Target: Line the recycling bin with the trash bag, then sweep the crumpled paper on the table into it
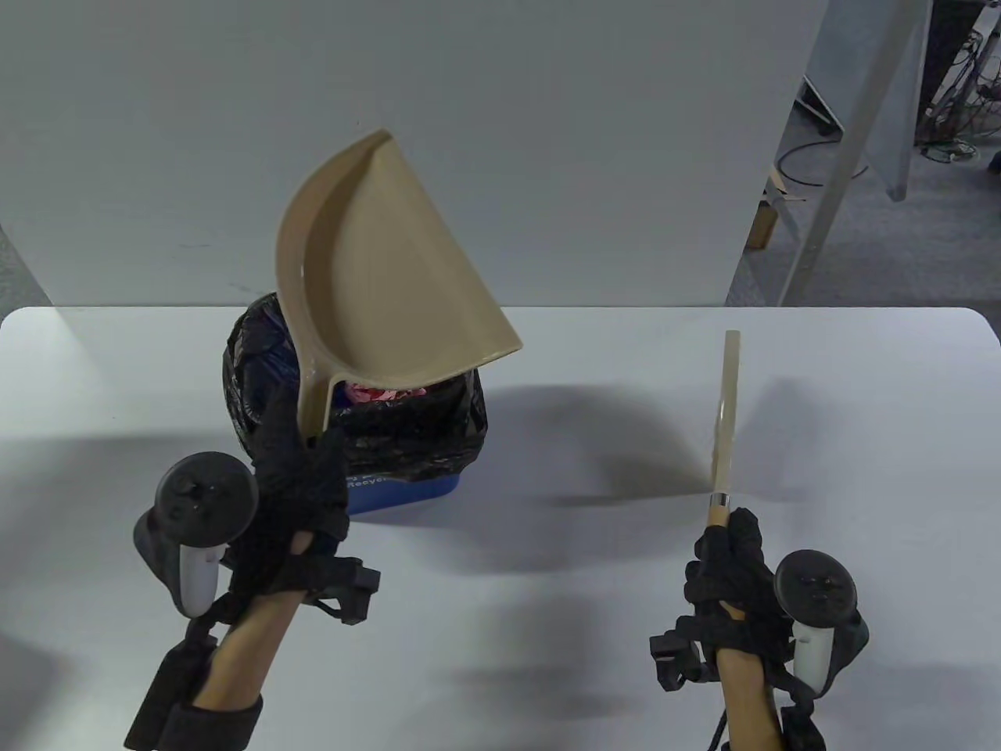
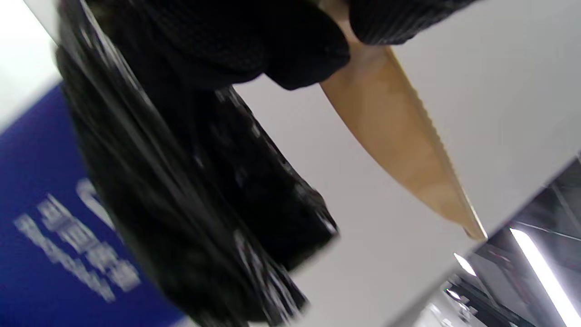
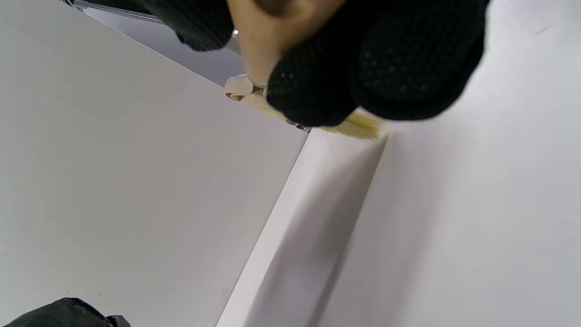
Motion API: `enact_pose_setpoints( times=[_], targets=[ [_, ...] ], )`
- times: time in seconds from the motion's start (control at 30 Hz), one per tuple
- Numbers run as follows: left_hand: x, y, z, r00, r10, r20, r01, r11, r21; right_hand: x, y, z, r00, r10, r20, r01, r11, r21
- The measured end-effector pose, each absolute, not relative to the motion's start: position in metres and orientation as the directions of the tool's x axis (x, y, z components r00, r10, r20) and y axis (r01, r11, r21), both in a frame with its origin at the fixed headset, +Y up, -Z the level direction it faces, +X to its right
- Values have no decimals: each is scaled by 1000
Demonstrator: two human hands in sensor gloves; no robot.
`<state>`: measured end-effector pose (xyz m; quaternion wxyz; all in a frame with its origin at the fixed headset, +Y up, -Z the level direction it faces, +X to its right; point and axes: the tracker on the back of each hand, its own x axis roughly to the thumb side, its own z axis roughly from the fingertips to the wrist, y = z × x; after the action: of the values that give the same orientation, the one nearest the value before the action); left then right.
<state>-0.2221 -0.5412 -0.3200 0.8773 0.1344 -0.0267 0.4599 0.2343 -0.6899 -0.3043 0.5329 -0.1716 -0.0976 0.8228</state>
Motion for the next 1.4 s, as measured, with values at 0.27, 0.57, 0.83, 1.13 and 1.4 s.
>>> enact_pose_setpoints(
  times=[0.27,0.57,0.83,1.13,1.4],
  targets=[
    [-138,-556,-331,444,856,265,-884,467,-27,236,-689,-304,-358,918,-170,-841,-397,-369],
    [-49,-596,-355,499,839,216,-836,531,-136,240,-690,-302,-323,931,-170,-839,-365,-404],
    [-4,-655,-389,596,800,69,-770,593,-233,243,-690,-301,-301,938,-171,-839,-345,-421],
    [-12,-715,-412,586,805,-97,-782,530,-327,237,-690,-305,-327,930,-171,-844,-368,-390],
    [-6,-730,-417,647,753,-120,-732,569,-374,231,-693,-307,-383,904,-188,-833,-426,-353]
  ],
)
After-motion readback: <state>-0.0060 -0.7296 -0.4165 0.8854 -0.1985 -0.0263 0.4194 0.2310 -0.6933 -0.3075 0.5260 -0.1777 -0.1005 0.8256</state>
